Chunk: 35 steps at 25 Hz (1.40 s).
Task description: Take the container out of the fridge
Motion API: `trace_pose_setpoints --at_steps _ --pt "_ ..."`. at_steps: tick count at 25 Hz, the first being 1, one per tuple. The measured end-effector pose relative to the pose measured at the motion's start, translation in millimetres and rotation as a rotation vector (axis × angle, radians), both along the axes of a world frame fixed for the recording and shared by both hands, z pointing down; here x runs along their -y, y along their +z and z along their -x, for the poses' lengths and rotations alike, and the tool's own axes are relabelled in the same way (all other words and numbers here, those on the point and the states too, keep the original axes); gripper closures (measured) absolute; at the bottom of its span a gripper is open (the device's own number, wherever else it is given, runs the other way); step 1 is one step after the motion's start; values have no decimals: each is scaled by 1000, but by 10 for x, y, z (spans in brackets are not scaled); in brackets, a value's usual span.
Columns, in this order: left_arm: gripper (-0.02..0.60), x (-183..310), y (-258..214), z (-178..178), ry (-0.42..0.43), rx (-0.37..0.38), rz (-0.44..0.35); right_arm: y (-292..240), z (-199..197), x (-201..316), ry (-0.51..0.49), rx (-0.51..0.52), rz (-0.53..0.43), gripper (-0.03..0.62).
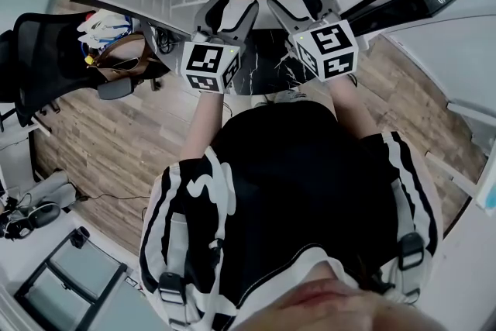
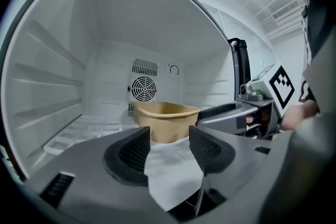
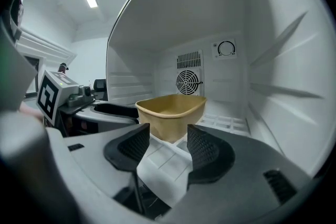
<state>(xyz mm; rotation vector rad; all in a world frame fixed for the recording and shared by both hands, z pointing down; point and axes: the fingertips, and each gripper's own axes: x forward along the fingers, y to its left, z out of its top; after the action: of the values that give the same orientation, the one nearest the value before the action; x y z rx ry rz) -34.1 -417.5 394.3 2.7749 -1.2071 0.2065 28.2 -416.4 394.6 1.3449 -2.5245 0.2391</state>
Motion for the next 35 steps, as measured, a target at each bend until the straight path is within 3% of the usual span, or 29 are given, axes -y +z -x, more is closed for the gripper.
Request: trace_pose_setpoints --at_steps 35 --pt "344 193 -1 -7 12 12 38 -47 94 133 -40 -14 -7 378"
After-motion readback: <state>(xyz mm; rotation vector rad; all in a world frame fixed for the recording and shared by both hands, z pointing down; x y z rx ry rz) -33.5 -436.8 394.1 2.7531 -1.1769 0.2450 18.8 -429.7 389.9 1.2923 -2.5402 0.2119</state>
